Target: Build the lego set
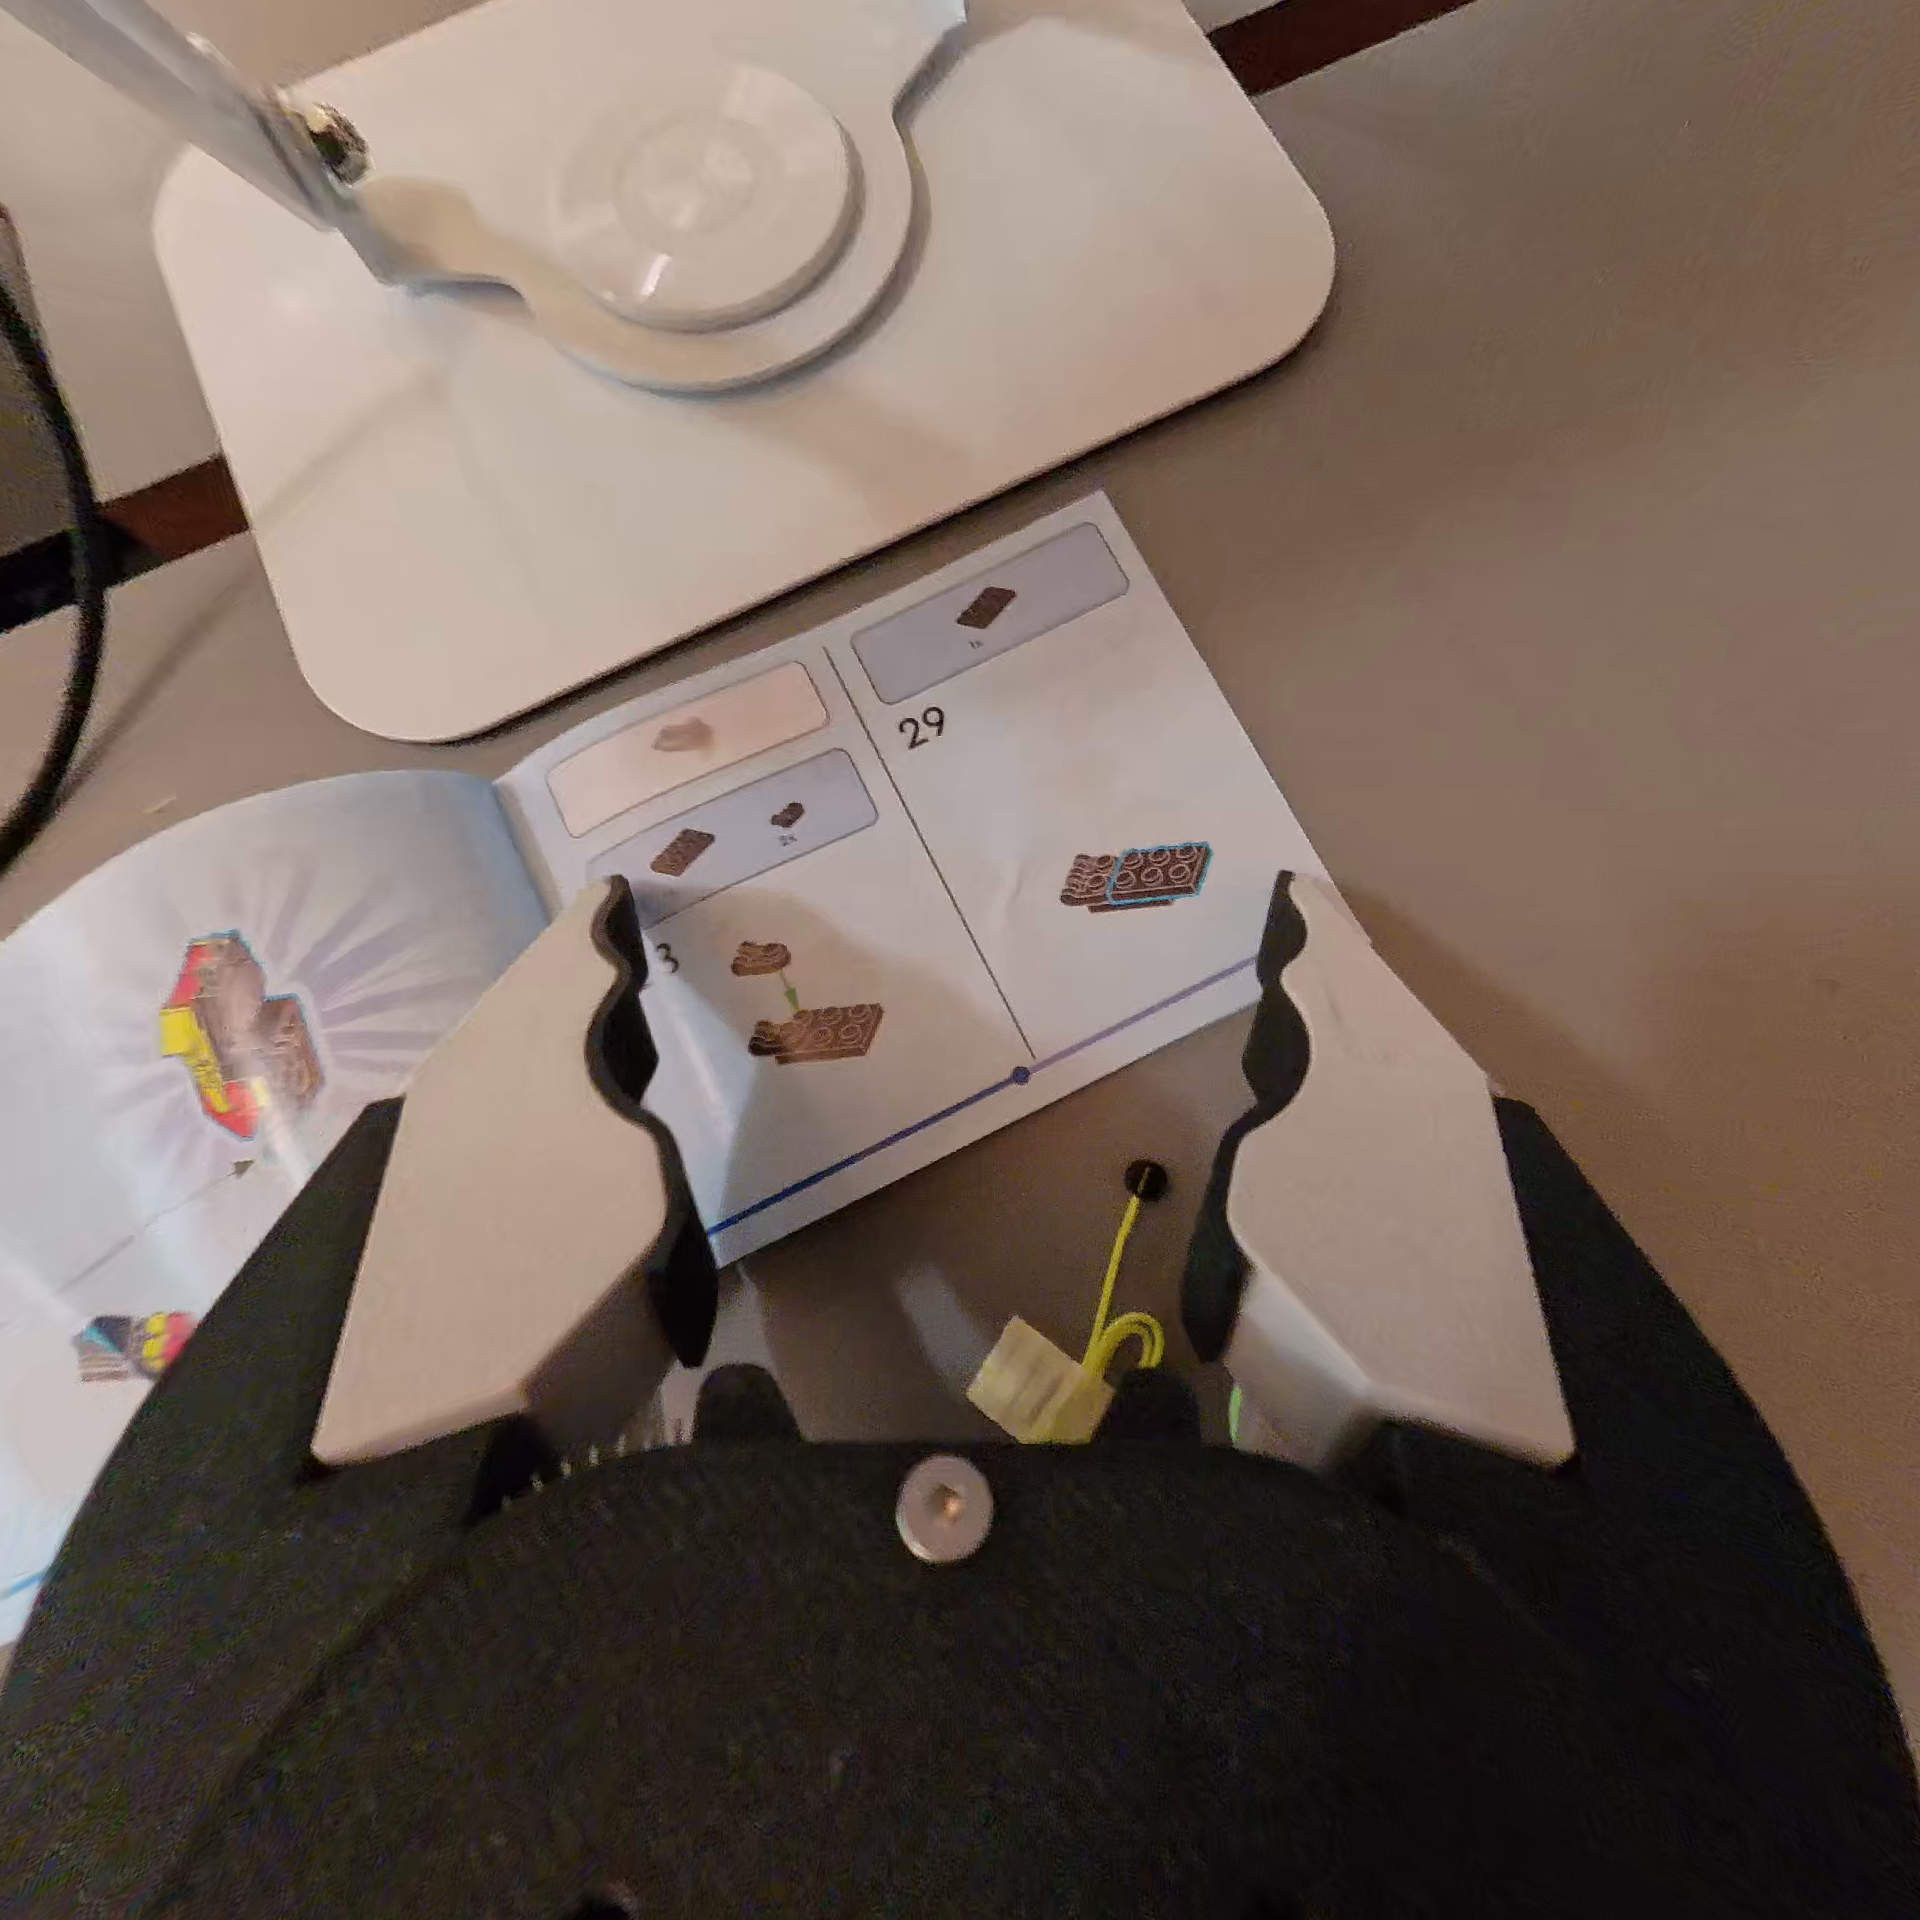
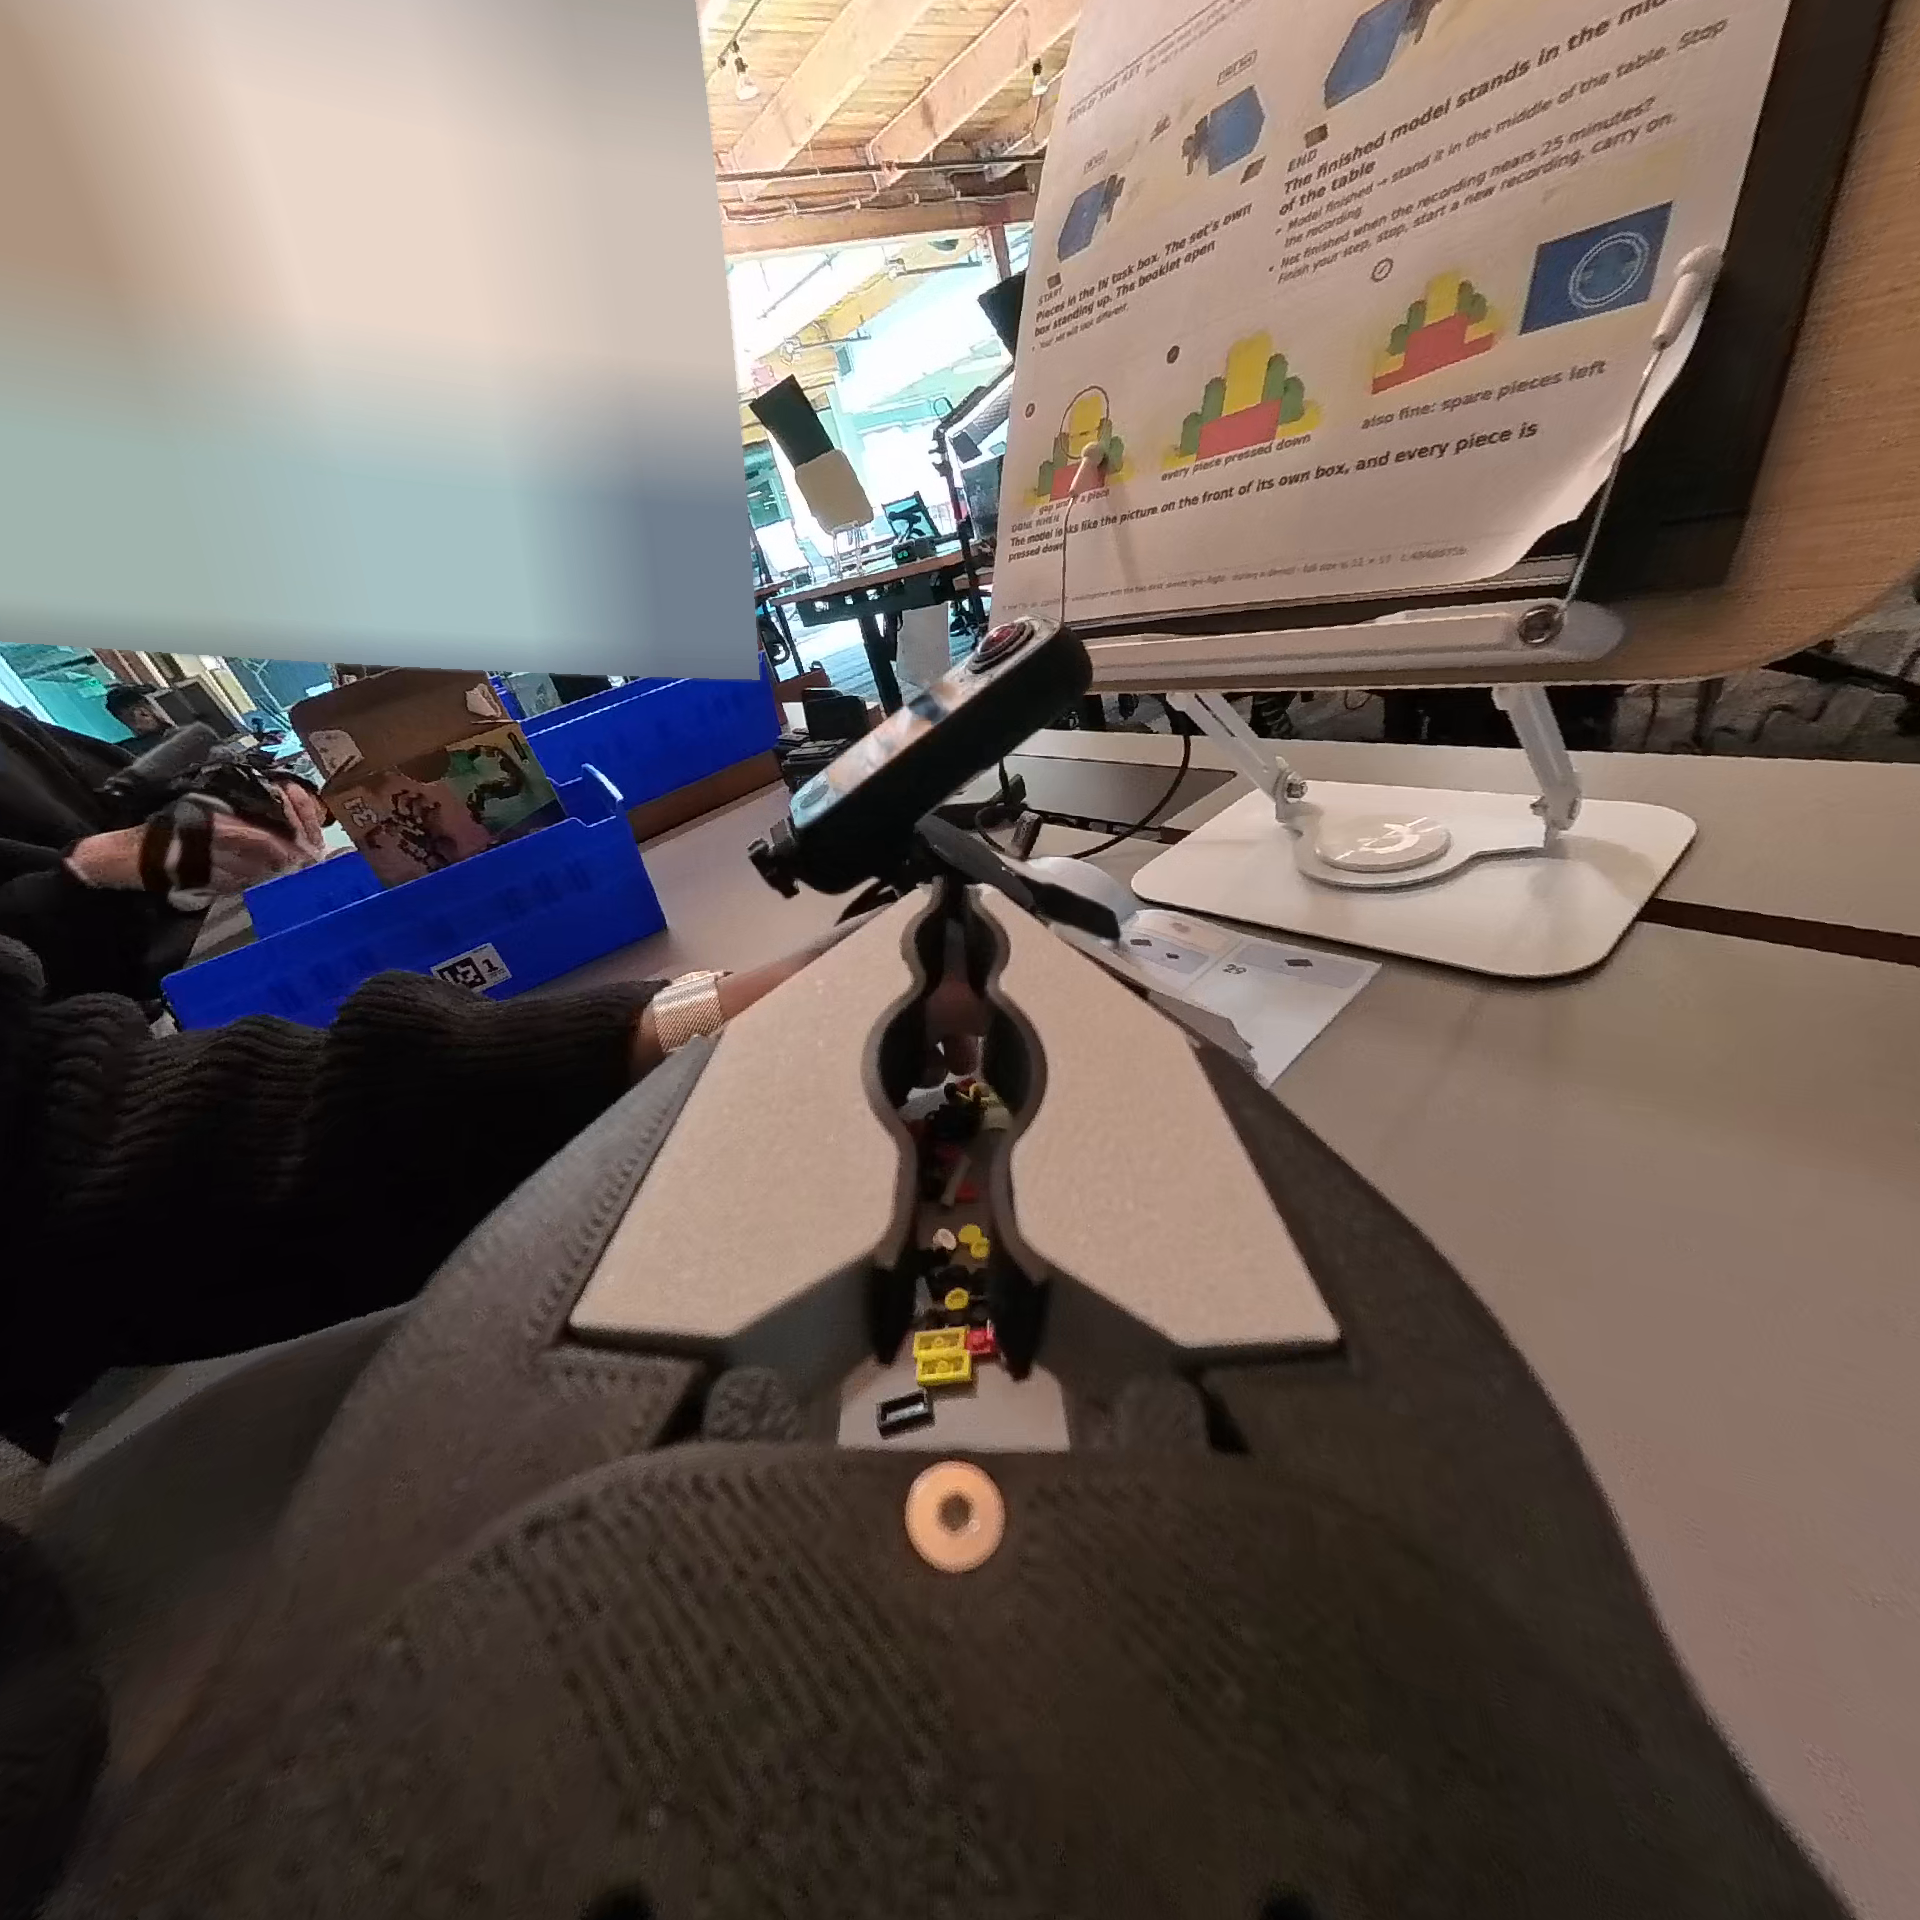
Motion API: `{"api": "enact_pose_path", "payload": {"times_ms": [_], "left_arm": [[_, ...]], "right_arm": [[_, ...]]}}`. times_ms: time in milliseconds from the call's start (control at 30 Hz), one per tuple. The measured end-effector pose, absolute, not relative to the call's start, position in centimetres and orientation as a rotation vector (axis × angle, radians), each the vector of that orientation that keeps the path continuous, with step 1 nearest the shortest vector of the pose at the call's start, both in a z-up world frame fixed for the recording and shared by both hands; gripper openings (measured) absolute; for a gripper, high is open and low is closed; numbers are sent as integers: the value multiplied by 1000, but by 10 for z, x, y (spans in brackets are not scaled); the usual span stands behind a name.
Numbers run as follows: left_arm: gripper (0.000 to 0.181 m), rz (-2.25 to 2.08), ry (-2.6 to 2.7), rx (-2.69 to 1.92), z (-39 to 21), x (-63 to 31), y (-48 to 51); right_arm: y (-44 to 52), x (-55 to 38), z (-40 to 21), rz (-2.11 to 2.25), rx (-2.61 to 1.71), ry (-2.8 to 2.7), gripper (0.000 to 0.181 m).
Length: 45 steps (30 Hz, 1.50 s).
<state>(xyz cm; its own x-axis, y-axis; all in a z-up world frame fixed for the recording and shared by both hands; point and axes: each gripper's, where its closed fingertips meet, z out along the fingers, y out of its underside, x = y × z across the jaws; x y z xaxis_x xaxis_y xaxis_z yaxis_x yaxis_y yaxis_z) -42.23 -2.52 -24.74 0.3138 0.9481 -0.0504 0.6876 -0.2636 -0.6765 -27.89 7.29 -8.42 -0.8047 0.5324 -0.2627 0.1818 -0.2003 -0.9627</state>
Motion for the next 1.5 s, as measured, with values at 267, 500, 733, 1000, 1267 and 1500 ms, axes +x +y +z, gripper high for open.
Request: {"api": "enact_pose_path", "payload": {"times_ms": [267,500,733,1000,1267,1500], "left_arm": [[53,604,-1442,-1988,-245,-425,-26],[0,550,-1511,-1909,-237,-430,-40],[8,134,-1541,-1456,-203,-429,-44],[22,-83,-1513,-1017,-181,-425,-116],[58,207,-1567,-1012,-166,-408,-190],[58,735,-1278,-1363,-108,-396,-134]], "right_arm": [[75,-280,-83,2141,-881,-1797,1],[75,-281,-84,2139,-885,-1796,1],[74,-281,-84,2134,-883,-1801,1],[71,-279,-86,2125,-872,-1818,2],[68,-279,-89,2103,-856,-1835,1],[65,-278,-91,2084,-837,-1852,1]]}}
